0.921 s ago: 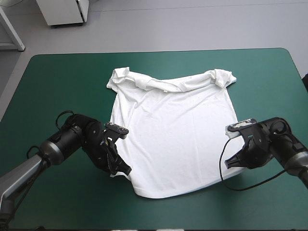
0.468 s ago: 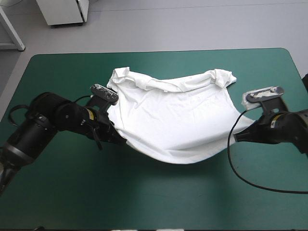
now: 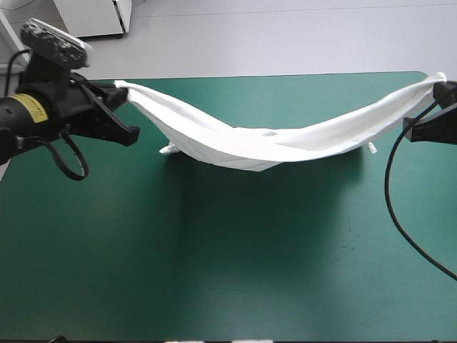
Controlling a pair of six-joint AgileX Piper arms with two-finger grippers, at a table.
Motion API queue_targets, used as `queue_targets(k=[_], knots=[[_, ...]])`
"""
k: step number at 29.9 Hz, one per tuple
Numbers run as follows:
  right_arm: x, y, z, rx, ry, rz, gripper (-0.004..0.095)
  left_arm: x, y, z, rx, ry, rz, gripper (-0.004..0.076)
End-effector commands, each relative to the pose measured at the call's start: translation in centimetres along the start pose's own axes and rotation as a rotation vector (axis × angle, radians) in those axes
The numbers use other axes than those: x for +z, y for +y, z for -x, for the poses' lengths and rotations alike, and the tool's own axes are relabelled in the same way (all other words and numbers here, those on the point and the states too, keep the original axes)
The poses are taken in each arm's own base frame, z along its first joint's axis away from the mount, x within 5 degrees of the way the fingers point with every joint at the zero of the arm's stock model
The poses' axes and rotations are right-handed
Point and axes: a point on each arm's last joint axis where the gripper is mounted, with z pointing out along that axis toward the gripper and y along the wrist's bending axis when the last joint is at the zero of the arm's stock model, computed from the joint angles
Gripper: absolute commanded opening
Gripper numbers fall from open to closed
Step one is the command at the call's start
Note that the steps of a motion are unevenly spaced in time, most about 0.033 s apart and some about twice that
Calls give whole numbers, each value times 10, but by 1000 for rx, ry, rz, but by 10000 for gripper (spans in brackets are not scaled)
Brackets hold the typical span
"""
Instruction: Fold the cloth
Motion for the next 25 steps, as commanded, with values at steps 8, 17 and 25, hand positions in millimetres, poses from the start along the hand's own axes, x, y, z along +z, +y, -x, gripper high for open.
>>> queue_targets(k=[8,17,25], knots=[[-15,-5,61,-51,-397,-42,-19,-76,20,42,46,-339,147,-9],[30,-5,100,-114,-580,-140,-19,-55,31,83,157,-633,346,-9],[85,7,130,-133,-814,-145,-19,-5,30,120,365,-924,567,-9]])
